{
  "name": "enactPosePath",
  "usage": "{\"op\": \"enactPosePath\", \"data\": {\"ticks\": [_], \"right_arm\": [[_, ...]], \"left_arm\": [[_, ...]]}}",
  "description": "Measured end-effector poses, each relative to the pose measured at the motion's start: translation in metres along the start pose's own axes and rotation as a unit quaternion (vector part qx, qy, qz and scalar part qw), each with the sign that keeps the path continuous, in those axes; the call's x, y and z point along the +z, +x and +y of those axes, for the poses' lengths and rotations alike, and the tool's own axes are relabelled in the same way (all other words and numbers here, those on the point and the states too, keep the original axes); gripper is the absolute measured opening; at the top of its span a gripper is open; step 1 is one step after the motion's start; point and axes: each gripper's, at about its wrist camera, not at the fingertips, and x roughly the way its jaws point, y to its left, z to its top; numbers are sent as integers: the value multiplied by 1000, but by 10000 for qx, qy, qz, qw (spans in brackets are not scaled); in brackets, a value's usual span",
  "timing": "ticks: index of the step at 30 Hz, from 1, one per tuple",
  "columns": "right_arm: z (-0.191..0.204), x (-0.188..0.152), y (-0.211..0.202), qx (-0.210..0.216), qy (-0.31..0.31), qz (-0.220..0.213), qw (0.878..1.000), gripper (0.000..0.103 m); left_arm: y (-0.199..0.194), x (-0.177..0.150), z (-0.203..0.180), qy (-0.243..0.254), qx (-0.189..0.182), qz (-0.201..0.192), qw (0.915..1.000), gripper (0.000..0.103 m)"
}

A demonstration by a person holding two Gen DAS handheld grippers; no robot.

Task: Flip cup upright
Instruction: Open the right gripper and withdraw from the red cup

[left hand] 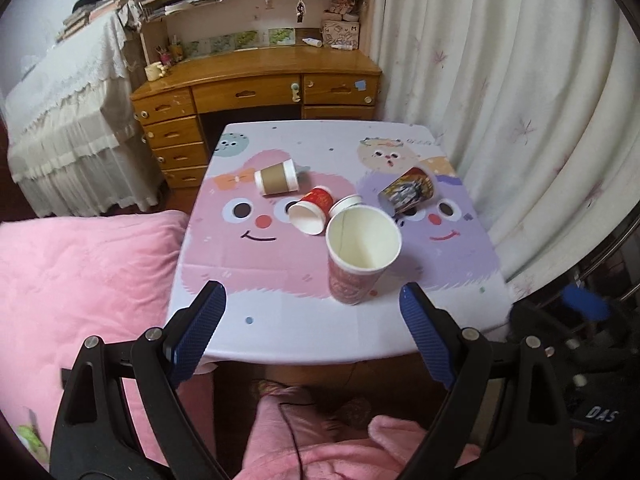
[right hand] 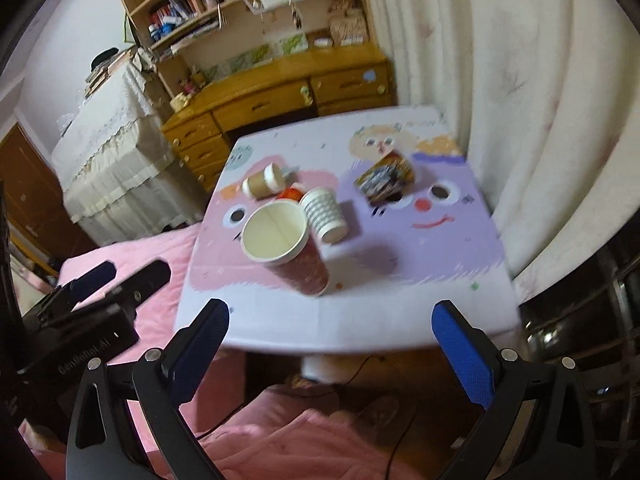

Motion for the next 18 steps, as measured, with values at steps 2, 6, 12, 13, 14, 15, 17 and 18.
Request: {"op": "enactPosePath", "data": {"ticks": [2,6,12,13,14,15,17,18], "right_arm": [[1,-8,-5,-88,-13,-153,9998,103],[1,-18,-7,-83,25,-79,9999,103],[7,-28,-6,-28,-199,-170,9997,103],[9,-28,-7,-29,-247,-242,9994,103],[11,-29,-11,-42,-286,-351,9990,103],[12,-29,-14,-54,-310,-407,9987,103],[14,-29,-15,-65,-335,-437,9985,103],[15,-28,-15,-64,-339,-436,9985,103]], "left_arm": [[2,-3,0,-5,107,42,9999,88],[4,-9,7,-247,265,9,9993,91],[3,-15,12,-414,305,-100,9986,102],[2,-15,11,-403,293,-146,9986,102],[0,-14,10,-367,277,-199,9987,102],[-1,-14,9,-342,275,-221,9988,102],[-2,-13,6,-298,282,-265,9988,102],[-2,-13,5,-288,281,-274,9988,102]]}}
